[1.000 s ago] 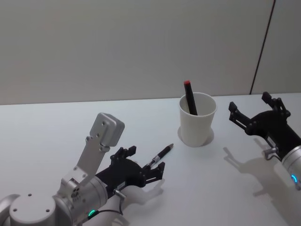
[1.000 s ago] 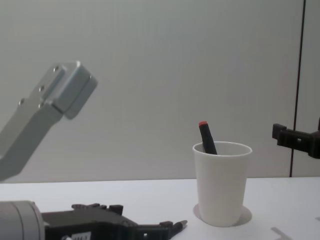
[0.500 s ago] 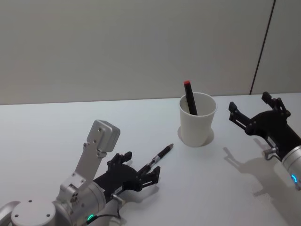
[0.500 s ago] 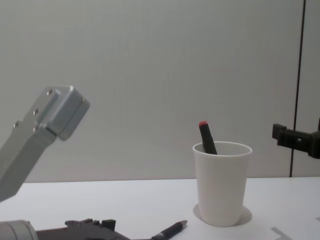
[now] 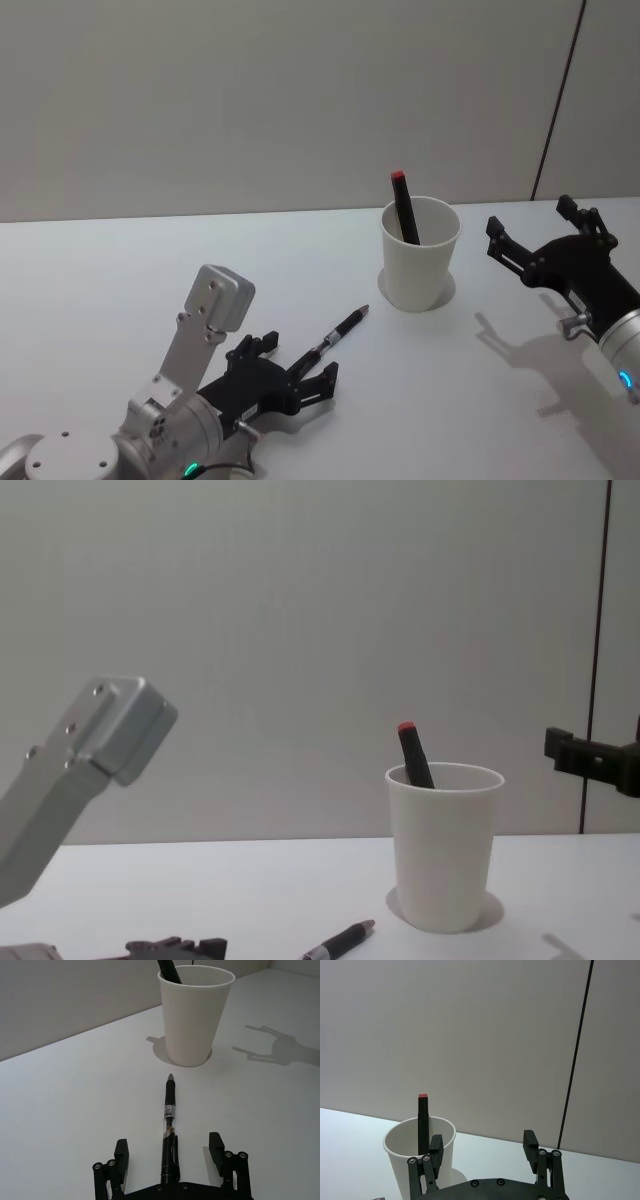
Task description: Place the pen into the pen holder.
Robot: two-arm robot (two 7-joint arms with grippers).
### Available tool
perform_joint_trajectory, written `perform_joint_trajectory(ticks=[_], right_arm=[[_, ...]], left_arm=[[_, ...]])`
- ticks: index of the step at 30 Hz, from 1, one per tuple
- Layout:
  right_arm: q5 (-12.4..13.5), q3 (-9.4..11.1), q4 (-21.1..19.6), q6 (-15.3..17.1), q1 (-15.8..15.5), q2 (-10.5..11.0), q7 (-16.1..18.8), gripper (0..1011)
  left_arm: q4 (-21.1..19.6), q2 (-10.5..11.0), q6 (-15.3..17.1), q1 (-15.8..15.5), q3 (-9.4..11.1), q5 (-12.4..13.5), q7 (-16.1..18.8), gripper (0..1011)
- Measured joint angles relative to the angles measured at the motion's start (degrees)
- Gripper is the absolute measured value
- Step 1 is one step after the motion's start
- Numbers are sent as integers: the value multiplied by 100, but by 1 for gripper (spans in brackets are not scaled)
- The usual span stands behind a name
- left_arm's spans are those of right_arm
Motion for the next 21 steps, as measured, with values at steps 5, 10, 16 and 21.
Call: perform_joint_trajectory(ticks=[5,10,16,21], right_arm=[[0,0,0,0,0,0,0,1001],[0,0,0,0,0,0,0,1001],[0,0,0,0,0,0,0,1001],[0,0,0,0,0,0,0,1001]], left_arm=[[20,0,23,1,6,76,-43,1001],[33,-1,51,-2,14,148,-82,1001],[40,-5,82,-5,26,258,-127,1001],[44,-6,97,-5,33,346,-152,1001]])
